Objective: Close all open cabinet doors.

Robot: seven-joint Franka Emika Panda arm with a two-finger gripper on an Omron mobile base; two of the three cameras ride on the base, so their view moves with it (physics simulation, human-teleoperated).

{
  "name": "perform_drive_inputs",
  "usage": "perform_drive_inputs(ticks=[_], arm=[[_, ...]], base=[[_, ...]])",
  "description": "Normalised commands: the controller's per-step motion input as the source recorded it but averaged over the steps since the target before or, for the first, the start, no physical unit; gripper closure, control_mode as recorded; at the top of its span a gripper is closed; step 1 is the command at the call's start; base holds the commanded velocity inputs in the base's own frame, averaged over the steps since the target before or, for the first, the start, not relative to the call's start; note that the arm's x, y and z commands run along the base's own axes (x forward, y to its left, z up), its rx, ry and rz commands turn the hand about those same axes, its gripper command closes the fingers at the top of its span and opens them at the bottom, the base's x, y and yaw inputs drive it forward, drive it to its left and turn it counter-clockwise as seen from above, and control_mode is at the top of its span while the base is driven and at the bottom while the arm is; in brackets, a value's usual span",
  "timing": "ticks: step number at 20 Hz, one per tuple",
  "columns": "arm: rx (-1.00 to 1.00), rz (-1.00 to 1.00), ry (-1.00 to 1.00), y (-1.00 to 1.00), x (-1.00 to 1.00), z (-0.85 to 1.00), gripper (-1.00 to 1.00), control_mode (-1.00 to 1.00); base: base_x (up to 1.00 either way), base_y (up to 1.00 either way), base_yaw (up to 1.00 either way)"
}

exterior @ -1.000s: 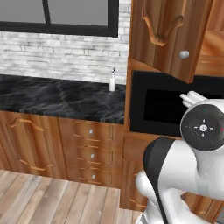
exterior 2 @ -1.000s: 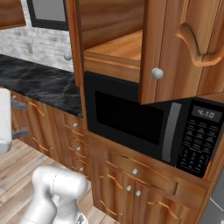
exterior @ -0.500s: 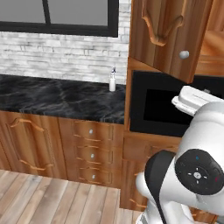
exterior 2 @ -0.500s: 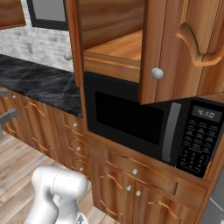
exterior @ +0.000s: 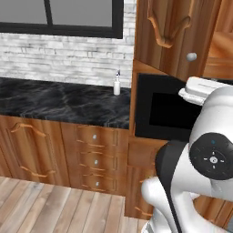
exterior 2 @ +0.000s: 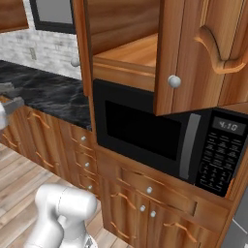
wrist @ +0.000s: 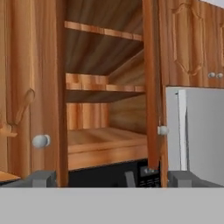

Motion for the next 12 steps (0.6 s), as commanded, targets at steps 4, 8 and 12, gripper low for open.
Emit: perform_drive_inputs(ticks=[4,8,12], arm=[[0.0,0.0,0.14,0.0,0.4,0.0,-1.0,-1.0],[0.0,0.0,0.01,0.0,0.51,0.0,-1.0,-1.0],[0.0,0.0,0.0,0.0,0.41,-0.04,-1.0,-1.0]], base=[[0.0,0.0,0.0],[0.0,0.0,0.0],[0.0,0.0,0.0]])
